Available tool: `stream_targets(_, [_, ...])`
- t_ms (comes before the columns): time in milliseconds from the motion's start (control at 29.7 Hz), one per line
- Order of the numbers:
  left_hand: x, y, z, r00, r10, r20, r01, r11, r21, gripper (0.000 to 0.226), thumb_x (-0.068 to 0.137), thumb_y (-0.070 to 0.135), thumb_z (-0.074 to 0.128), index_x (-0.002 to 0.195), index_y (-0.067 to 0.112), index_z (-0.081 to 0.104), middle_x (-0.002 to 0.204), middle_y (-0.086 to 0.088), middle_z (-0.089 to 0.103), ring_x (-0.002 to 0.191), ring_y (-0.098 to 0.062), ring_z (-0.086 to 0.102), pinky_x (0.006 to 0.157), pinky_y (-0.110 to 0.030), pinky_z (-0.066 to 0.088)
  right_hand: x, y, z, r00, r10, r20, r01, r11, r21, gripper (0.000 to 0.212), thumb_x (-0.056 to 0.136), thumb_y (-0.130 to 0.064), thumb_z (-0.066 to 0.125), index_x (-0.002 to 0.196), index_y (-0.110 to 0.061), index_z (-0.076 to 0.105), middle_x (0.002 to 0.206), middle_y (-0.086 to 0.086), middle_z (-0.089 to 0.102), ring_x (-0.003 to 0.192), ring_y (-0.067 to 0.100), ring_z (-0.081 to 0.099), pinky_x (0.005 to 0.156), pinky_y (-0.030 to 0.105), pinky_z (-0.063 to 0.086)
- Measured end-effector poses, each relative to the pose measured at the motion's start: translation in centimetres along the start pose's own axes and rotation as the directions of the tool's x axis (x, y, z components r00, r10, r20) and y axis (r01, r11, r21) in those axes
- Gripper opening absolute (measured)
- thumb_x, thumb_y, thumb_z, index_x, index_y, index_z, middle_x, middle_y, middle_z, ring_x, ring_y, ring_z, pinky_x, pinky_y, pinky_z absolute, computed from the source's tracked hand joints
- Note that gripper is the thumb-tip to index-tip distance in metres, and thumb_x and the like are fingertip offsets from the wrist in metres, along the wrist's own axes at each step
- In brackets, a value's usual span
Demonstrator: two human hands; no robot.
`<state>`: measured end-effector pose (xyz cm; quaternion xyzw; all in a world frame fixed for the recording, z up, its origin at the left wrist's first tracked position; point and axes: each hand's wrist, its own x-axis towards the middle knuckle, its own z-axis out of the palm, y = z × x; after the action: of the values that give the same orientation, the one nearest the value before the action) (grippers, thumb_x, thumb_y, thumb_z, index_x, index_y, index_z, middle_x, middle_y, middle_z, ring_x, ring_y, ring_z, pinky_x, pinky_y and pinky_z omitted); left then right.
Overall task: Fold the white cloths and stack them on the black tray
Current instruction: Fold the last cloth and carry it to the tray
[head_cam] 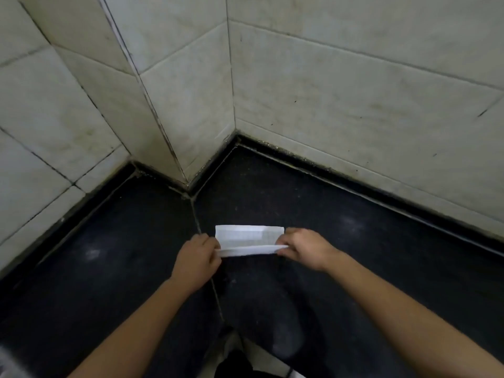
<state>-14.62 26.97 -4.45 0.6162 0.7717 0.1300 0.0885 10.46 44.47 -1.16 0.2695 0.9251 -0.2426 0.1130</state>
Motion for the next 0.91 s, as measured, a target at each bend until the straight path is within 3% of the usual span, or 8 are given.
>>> stream_targets(202, [4.6,2.6,-7.1,0.955,-0.105,-0.276,0.087,0.993,-0.079,0.011,0.082,0.015,0.067,0.092,0.019,0.068,0.089,0.002,0.061,0.085,-0.017,0.051,0.067,-0.029,0.037,-0.3,-0.4,-6.8,0.92,0.056,-0.387,-0.072,0.997,-0.025,0.019,0.097,-0.029,0.055,0.112,-0.03,0.068,0.11,-0.002,0.063,0.102,0.022,0.06,0.078,0.037,0.051])
stream_targets(370, [3.4,3.9,-9.0,0.9,-0.065,-0.431,0.051,0.998,-0.043,0.007,0.081,0.015,0.065,0.088,0.016,0.064,0.084,0.0,0.059,0.08,-0.016,0.048,0.064,-0.03,0.038,-2.1,-1.7,-6.9,0.854,0.093,-0.512,-0.083,0.996,0.042,0.014,0.092,-0.029,0.056,0.102,-0.033,0.066,0.099,-0.007,0.062,0.096,0.018,0.06,0.077,0.037,0.052])
stream_targets(471, [-0.5,3.4,-6.4,0.931,0.013,-0.366,-0.003,1.0,0.028,0.013,0.073,0.014,0.071,0.083,0.015,0.064,0.08,-0.002,0.059,0.074,-0.022,0.052,0.06,-0.032,0.041,-3.9,-2.1,-3.3,0.907,0.063,-0.416,-0.065,0.998,0.01,0.016,0.093,-0.029,0.057,0.107,-0.03,0.067,0.102,-0.004,0.062,0.101,0.02,0.06,0.08,0.034,0.05])
stream_targets(639, [-9.2,2.3,1.1,0.999,-0.029,-0.024,0.031,0.996,0.078,0.017,0.065,0.015,0.071,0.078,0.021,0.061,0.078,0.003,0.057,0.072,-0.02,0.055,0.06,-0.031,0.04,-6.9,-2.5,5.8,0.993,0.058,-0.108,-0.063,0.997,-0.053,0.023,0.093,-0.026,0.052,0.111,-0.03,0.066,0.114,-0.004,0.062,0.109,0.02,0.058,0.083,0.032,0.048])
stream_targets(774, [-15.0,2.1,5.5,0.985,-0.016,0.171,-0.002,0.995,0.103,0.028,0.049,0.013,0.077,0.067,0.024,0.059,0.067,0.007,0.056,0.062,-0.016,0.056,0.052,-0.027,0.041,-9.1,-3.2,11.7,0.996,0.07,0.063,-0.067,0.996,-0.051,0.026,0.095,-0.025,0.048,0.115,-0.029,0.065,0.12,-0.002,0.062,0.113,0.021,0.056,0.085,0.032,0.045])
stream_targets(908, [-17.6,2.1,7.2,0.969,-0.008,0.248,-0.014,0.996,0.084,0.032,0.047,0.012,0.08,0.065,0.026,0.058,0.067,0.009,0.057,0.061,-0.013,0.055,0.051,-0.025,0.041,-10.5,-3.4,14.9,0.989,0.082,0.121,-0.078,0.996,-0.036,0.026,0.093,-0.025,0.048,0.112,-0.028,0.065,0.119,-0.002,0.062,0.113,0.021,0.054,0.088,0.035,0.046])
